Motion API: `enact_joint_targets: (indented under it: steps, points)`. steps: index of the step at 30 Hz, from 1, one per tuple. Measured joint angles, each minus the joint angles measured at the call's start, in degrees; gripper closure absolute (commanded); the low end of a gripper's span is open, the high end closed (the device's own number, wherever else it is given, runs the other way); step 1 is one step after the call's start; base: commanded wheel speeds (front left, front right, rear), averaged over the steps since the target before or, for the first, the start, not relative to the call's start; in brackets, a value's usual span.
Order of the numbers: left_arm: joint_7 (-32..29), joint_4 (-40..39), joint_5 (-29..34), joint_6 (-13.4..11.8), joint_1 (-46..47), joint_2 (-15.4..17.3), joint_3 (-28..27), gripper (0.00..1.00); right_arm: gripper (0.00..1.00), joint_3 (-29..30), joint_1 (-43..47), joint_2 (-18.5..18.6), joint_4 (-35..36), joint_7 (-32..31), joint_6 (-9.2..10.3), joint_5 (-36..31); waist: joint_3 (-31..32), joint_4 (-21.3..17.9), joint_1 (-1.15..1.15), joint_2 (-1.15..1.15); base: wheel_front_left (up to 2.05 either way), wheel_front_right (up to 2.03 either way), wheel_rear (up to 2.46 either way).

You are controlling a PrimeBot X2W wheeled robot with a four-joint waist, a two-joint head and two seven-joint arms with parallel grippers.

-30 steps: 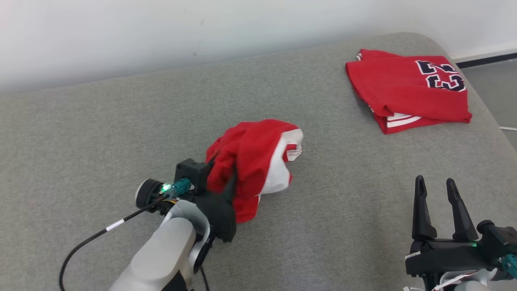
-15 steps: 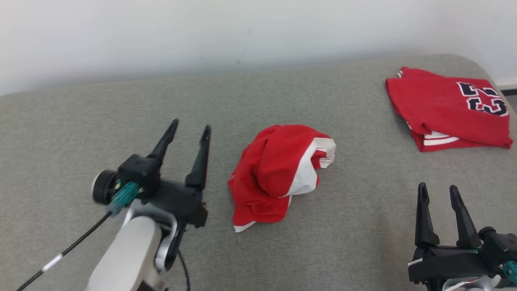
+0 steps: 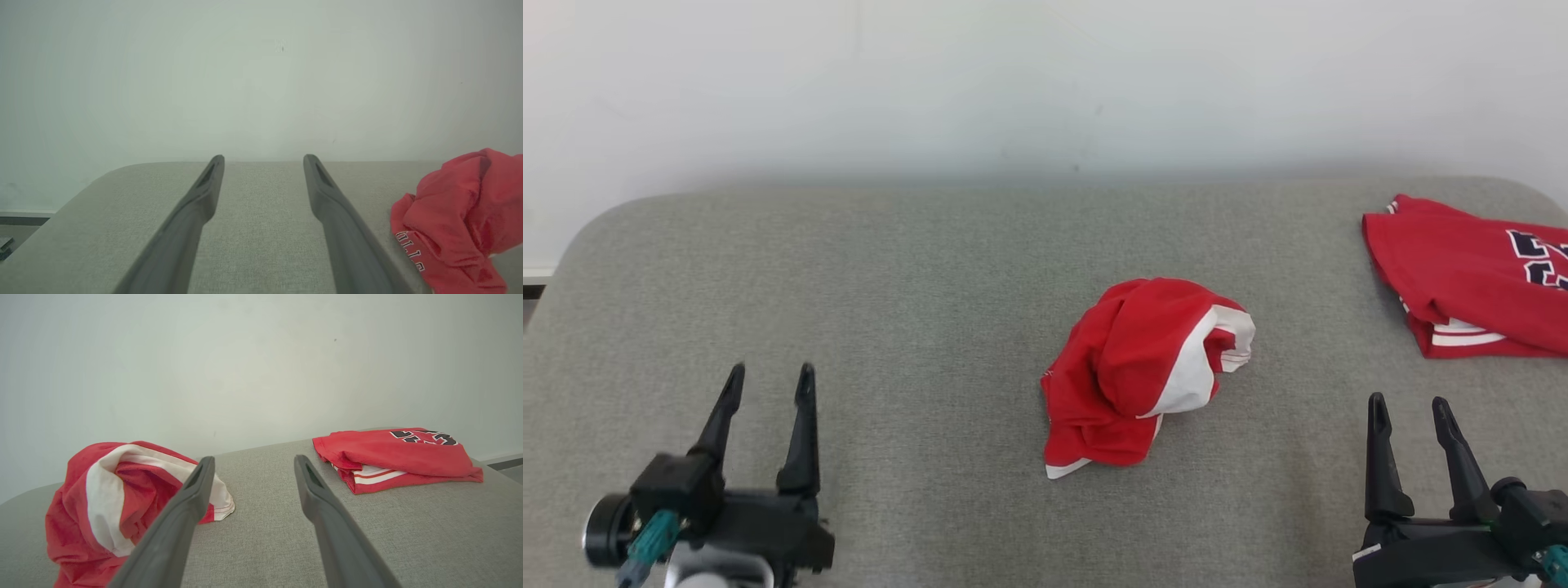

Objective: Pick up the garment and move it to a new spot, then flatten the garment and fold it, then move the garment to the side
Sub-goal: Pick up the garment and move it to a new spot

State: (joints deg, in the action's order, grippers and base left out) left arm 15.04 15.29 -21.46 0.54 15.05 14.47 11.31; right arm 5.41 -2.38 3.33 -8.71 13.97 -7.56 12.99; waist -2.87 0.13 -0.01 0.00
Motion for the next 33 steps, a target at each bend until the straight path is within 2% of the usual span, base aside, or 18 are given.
enact_joint_targets:
  steps: [6, 11, 14, 18, 22, 33]
  points:
    - [0.0, -3.52, 1.78, 0.49, -5.92, -0.33, -4.26, 0.0, 0.0, 0.0, 0.76, 0.29, 0.9, -0.87, 0.0, 0.0, 1.15, 1.68, 0.0, 0.0, 0.0, 0.0, 0.0]
    - [0.0, -6.72, 3.81, 1.09, -10.4, -2.79, -7.86, 0.0, 0.0, -0.21, 1.28, 0.55, 1.12, -1.21, 0.0, 0.03, 1.55, 2.51, 0.0, 0.0, 0.0, 0.0, 0.0]
    - [0.0, -7.25, 4.5, 2.63, -12.02, -3.52, -9.95, 0.0, 0.0, -0.56, 1.6, 0.56, 1.13, -1.38, 0.0, 0.12, 1.67, 2.77, 0.0, 0.0, 0.0, 0.0, 0.0]
    - [0.0, -8.59, 6.92, 3.52, -14.68, -6.11, -11.32, 0.0, 0.0, -1.29, 1.84, 0.55, 1.02, -1.43, 0.0, 0.31, 1.86, 2.73, 0.0, 0.0, 0.0, 0.0, 0.0]
    - [0.0, -8.93, 7.93, 4.24, -15.17, -7.26, -12.79, 0.0, 0.0, -1.58, 1.9, 0.53, 0.89, -1.42, 0.0, 0.45, 1.86, 2.72, 0.0, 0.01, 0.0, 0.0, 0.0]
    - [0.0, -8.98, 9.4, 6.24, -15.96, -8.7, -14.14, 0.0, 0.0, -2.6, 1.97, 0.68, -0.11, -1.26, 0.0, 0.99, 1.65, 2.55, 0.01, 0.01, 0.0, 0.0, 0.0]
